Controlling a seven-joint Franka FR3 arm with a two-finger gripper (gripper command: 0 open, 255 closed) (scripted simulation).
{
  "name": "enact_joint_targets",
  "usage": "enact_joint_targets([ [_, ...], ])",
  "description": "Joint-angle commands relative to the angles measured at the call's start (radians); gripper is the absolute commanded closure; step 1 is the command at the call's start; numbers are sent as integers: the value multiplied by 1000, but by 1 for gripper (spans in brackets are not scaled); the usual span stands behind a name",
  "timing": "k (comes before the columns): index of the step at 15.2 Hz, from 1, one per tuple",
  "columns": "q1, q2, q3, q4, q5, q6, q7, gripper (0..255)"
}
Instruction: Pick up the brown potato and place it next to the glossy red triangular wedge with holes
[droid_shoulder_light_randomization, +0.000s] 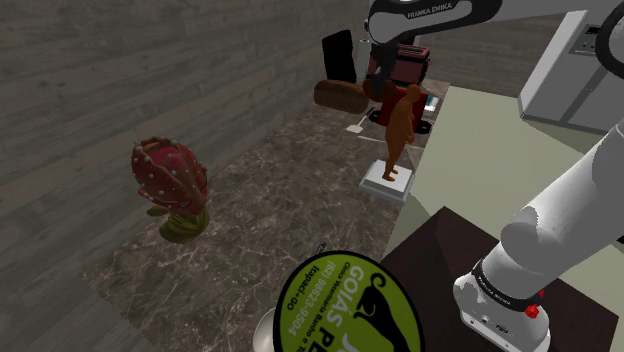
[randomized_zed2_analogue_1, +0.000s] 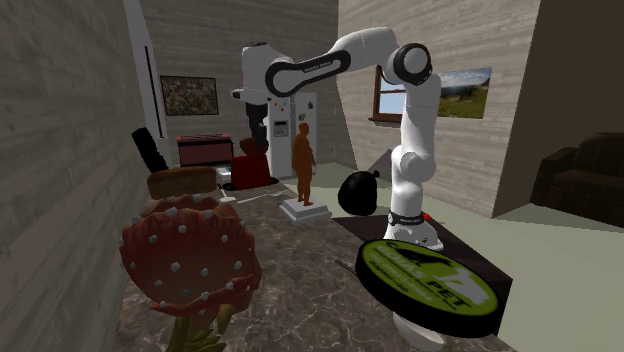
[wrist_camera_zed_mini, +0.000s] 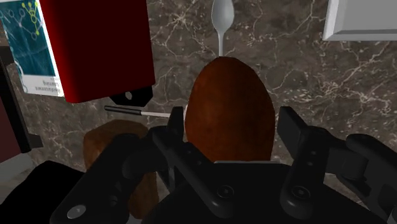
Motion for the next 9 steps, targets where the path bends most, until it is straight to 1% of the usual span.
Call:
enact_joint_targets([
  [1,-21,14,-24,23,2,5,-47,255],
  [9,-111,92,-117,105,24,56,-230,255],
])
